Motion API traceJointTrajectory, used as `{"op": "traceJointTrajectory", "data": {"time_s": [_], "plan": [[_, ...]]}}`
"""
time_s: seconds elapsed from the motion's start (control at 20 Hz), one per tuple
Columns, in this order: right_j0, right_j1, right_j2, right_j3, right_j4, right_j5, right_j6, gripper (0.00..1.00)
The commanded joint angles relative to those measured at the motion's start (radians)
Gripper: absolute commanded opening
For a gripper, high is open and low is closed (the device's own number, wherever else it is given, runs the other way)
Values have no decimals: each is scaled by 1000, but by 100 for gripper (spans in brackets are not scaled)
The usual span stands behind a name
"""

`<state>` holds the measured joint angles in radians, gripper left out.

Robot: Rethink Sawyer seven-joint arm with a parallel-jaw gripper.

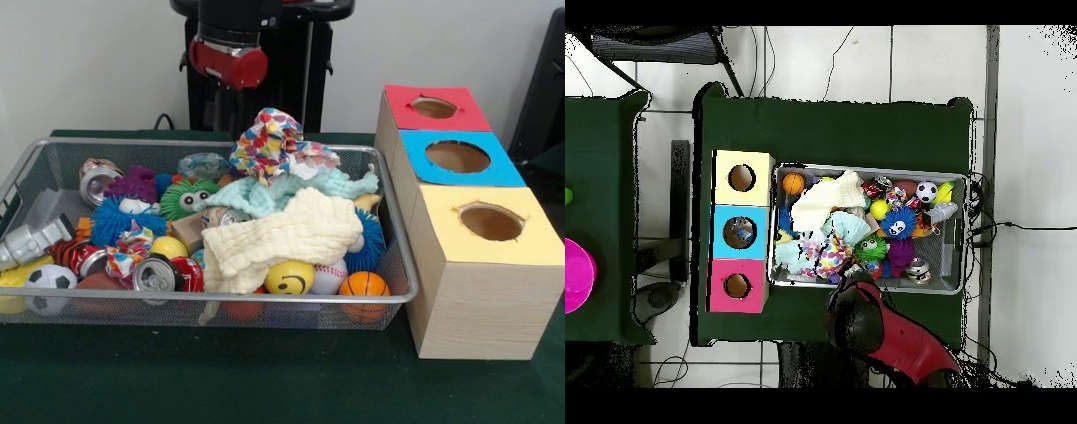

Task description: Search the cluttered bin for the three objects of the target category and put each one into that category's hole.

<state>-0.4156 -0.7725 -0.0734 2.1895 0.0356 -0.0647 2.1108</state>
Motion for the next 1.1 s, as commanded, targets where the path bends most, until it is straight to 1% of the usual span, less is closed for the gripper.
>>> {"op": "traceJointTrajectory", "data": {"time_s": [0.05, 0.35, 0.5, 0.6, 0.8, 0.9, 1.1], "plan": [[-3, 72, 67, -167, 14, -40, 111, 100], [-24, 146, 63, -213, -16, -103, 107, 100], [-46, 178, 76, -234, -34, -130, 105, 100], [-49, 192, 79, -242, -36, -136, 106, 100], [-35, 189, 72, -226, -30, -140, 118, 100], [-25, 189, 60, -221, -23, -133, 117, 100], [-6, 171, 37, -213, -5, -40, 92, 100]]}}
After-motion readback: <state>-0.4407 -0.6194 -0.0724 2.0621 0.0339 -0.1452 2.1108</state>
